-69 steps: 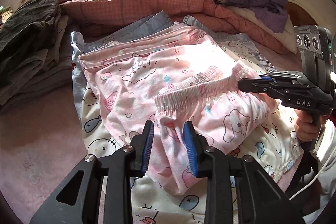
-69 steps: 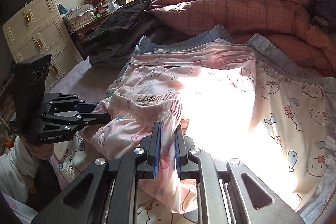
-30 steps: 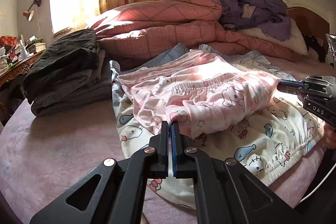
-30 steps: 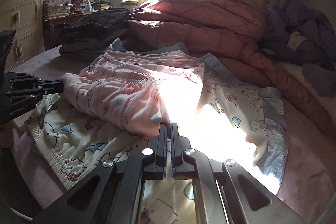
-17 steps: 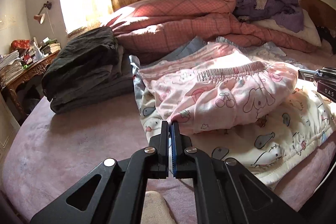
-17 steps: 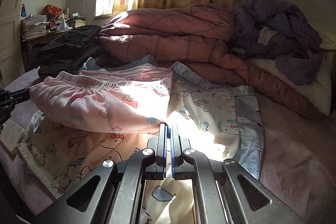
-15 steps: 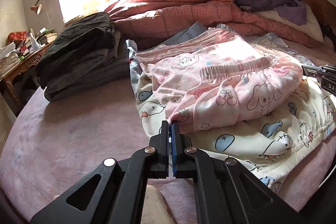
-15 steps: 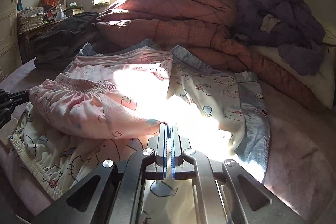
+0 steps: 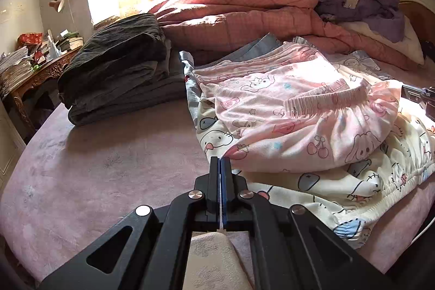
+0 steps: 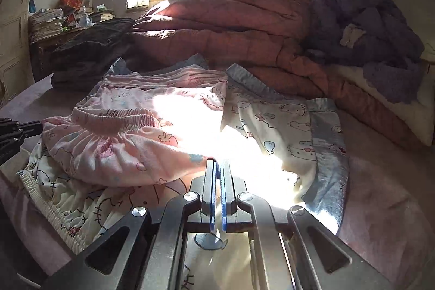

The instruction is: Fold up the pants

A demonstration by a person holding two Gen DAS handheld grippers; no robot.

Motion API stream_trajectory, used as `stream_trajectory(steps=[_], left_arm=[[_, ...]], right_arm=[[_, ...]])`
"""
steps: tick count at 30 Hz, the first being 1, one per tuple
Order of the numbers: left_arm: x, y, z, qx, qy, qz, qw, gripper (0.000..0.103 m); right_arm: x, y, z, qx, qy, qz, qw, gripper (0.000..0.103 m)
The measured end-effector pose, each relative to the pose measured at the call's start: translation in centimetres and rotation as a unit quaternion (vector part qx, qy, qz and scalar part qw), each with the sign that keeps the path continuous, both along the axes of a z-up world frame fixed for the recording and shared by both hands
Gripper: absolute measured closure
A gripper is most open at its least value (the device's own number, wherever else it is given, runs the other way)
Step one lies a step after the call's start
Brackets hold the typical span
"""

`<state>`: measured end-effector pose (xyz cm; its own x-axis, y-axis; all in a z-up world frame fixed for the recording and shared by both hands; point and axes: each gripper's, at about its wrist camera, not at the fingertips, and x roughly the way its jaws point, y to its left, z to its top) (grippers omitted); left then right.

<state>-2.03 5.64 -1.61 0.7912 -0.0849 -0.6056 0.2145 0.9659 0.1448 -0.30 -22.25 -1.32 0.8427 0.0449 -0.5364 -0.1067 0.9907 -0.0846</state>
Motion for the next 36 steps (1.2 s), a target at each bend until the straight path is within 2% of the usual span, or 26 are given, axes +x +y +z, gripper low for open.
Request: stream_trajectory(steps=[4,6,8,11,12,14,15,16,17,18,19,20,24,27,31,32,33,34,35,36], left_arm=[[-0.2,-0.3,0.1,0.022,-0.001,0.009,0.9997,0.098],[-0.6,-0.1,0.4,0.026,-0.009,0.014,0.9995,0.087],[-1.1,0.6,1.2,0.004,-0.013,0.012,0.9998,0.085],[-1.5,1.3,2.8,-0.036,-0.022,-0.01,0.999,0.083],[-1.4,1.2,3.2,-0.044,-0.019,-0.021,0.9986,0.081],[-0.6,0.4,4.4,-0.061,0.002,-0.063,0.9962,0.079],[0.0,-0.1,4.8,-0.068,0.017,-0.084,0.994,0.075],[0.8,-0.8,5.1,-0.073,0.036,-0.107,0.9909,0.072],[1.6,-1.4,5.3,-0.076,0.051,-0.122,0.9883,0.069],[2.3,-2.0,5.3,-0.075,0.064,-0.132,0.9863,0.069],[3.2,-2.8,5.1,-0.069,0.08,-0.146,0.9837,0.068],[4.1,-3.5,4.8,-0.063,0.097,-0.155,0.9812,0.064],[6.9,-4.7,2.6,-0.055,0.152,-0.169,0.9723,0.064],[7.4,-4.7,1.5,-0.065,0.167,-0.184,0.9664,0.063],[7.8,-4.7,0.8,-0.065,0.181,-0.196,0.9614,0.063],[7.7,-4.8,0.7,-0.066,0.18,-0.198,0.9614,0.067],[7.6,-4.8,0.7,-0.068,0.177,-0.201,0.961,0.084],[7.7,-4.9,0.8,-0.07,0.176,-0.203,0.9605,0.088],[7.6,-5.0,0.9,-0.07,0.171,-0.2,0.9621,0.089],[7.5,-5.0,1.1,-0.071,0.165,-0.201,0.9629,0.093]], right_arm=[[0.3,-0.5,0.0,0.003,0.008,-0.008,1.0,0.101],[0.6,-1.2,-0.2,0.015,0.019,-0.016,1.0,0.099],[0.4,-2.0,0.1,0.023,0.012,-0.034,0.999,0.097],[-0.1,-3.5,1.3,0.046,-0.006,-0.052,0.998,0.081],[-0.1,-3.8,1.8,0.06,-0.007,-0.047,0.997,0.08],[0.3,-3.8,2.8,0.087,0.003,-0.007,0.996,0.08],[0.7,-3.4,3.3,0.1,0.017,0.026,0.995,0.076],[1.1,-2.7,3.7,0.111,0.036,0.065,0.991,0.07],[1.6,-1.8,4.1,0.118,0.053,0.104,0.986,0.057],[2.0,-0.9,4.4,0.119,0.063,0.134,0.982,0.048],[2.4,0.0,4.7,0.112,0.067,0.158,0.979,0.047],[2.8,1.1,4.8,0.097,0.071,0.178,0.977,0.047],[5.3,4.0,3.7,0.036,0.104,0.209,0.972,0.047],[7.4,4.4,2.0,0.035,0.142,0.215,0.966,0.047],[8.8,4.1,0.6,0.067,0.17,0.229,0.956,0.047],[9.2,4.1,0.2,0.073,0.179,0.233,0.953,0.047],[9.5,4.1,-0.2,0.079,0.186,0.233,0.951,0.048],[9.8,4.2,-0.5,0.086,0.192,0.236,0.949,0.052],[9.9,4.3,-0.7,0.091,0.194,0.238,0.947,0.064],[9.9,4.3,-0.8,0.093,0.19,0.236,0.948,0.085]])
